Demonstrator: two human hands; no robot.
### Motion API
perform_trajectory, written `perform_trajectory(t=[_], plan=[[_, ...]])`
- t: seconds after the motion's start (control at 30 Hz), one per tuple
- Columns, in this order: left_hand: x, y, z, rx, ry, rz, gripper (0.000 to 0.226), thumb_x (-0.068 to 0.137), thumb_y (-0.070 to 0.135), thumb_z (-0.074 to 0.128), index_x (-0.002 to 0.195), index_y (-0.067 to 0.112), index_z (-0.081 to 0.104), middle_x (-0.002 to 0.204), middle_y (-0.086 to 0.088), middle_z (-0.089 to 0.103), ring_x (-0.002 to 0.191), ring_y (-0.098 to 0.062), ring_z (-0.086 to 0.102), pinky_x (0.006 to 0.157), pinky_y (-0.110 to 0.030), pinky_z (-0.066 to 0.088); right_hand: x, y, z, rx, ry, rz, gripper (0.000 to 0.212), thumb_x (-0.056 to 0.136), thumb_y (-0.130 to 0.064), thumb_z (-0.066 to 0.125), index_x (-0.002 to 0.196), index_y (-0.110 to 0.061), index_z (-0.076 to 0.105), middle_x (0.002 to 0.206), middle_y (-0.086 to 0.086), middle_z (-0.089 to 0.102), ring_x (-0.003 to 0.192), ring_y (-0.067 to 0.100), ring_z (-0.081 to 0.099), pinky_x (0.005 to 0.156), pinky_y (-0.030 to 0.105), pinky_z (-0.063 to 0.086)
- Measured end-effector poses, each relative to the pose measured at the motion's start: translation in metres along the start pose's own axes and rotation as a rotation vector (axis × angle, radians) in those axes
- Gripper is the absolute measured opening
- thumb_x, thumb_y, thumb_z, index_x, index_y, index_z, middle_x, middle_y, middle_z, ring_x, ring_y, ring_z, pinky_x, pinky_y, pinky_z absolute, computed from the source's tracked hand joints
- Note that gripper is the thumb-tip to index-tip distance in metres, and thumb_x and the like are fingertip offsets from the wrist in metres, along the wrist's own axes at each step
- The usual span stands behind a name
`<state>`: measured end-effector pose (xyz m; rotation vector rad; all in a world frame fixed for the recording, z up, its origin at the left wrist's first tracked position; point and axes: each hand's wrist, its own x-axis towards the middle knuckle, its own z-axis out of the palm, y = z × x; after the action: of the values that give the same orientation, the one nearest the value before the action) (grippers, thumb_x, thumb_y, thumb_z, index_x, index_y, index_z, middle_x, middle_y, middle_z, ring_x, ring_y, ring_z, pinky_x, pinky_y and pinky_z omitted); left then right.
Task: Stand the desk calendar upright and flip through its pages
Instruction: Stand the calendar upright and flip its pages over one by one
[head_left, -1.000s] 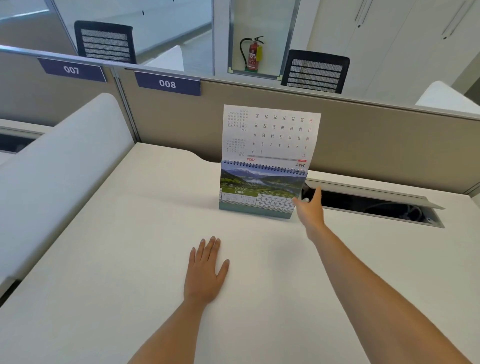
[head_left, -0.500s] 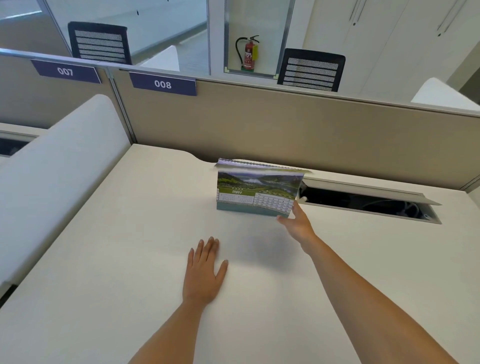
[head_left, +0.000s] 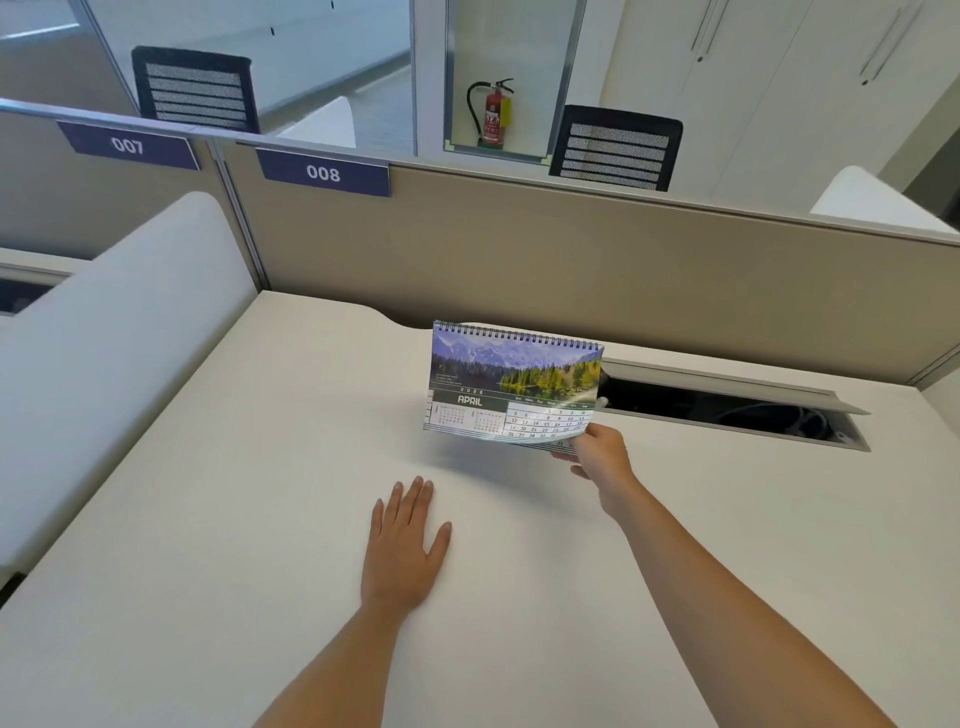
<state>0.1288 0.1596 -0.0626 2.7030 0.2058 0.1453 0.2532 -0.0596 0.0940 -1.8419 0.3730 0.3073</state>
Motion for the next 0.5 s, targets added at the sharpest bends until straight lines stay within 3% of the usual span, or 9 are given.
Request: perform_trajectory(t=[0.07, 0.17, 0.27, 0.37, 0.5], plan=[[0.0, 0.0, 0.0, -0.003, 0.001, 0.003, 0.062, 0.095, 0.05, 0.03, 0.151, 0.023, 0.023, 0.158, 0.007, 0.021, 0.147, -0.015, 0.007, 0.117, -0.034, -0.004, -0.006, -0.004, -0.004, 0.067, -0.148, 0.015, 0.023, 0.095, -0.017, 0.048, 0.107, -0.023, 0.066, 0.111, -0.001, 0.073, 0.093, 0.02, 0.072, 0.078, 0.033, 0.046], [0.001, 0.0, -0.001, -0.005, 0.001, 0.009, 0.062, 0.095, 0.049, 0.031, 0.151, 0.025, 0.022, 0.158, 0.008, 0.021, 0.147, -0.016, 0.007, 0.117, -0.035, -0.002, -0.015, -0.011, -0.014, 0.305, -0.391, -0.047, 0.029, 0.094, -0.028, 0.048, 0.119, -0.019, 0.059, 0.118, 0.007, 0.07, 0.103, 0.03, 0.07, 0.079, 0.037, 0.044], [0.0, 0.0, -0.001, -0.006, -0.001, 0.008, 0.063, 0.095, 0.05, 0.031, 0.151, 0.024, 0.022, 0.158, 0.007, 0.022, 0.147, -0.017, 0.01, 0.117, -0.035, -0.001, -0.02, -0.027, -0.024, 0.476, -0.461, -0.079, 0.054, 0.091, -0.051, 0.039, 0.128, -0.016, 0.056, 0.121, 0.014, 0.067, 0.11, 0.038, 0.065, 0.081, 0.04, 0.042], [0.0, 0.0, -0.001, -0.009, -0.007, 0.001, 0.063, 0.095, 0.05, 0.03, 0.152, 0.025, 0.019, 0.159, 0.008, 0.019, 0.147, -0.016, 0.006, 0.118, -0.035, -0.002, -0.022, -0.052, -0.033, 0.526, -0.551, -0.136, 0.081, 0.089, -0.068, 0.023, 0.136, -0.009, 0.054, 0.134, 0.013, 0.061, 0.12, 0.033, 0.058, 0.088, 0.043, 0.038], [-0.001, 0.002, -0.002, -0.02, -0.001, 0.004, 0.062, 0.097, 0.049, 0.031, 0.152, 0.025, 0.018, 0.159, 0.009, 0.016, 0.147, -0.013, 0.002, 0.117, -0.034, -0.004, -0.023, -0.083, -0.037, 0.491, -0.552, -0.293, 0.084, 0.086, -0.073, 0.012, 0.14, -0.02, 0.05, 0.142, -0.001, 0.055, 0.133, 0.024, 0.047, 0.103, 0.045, 0.033]])
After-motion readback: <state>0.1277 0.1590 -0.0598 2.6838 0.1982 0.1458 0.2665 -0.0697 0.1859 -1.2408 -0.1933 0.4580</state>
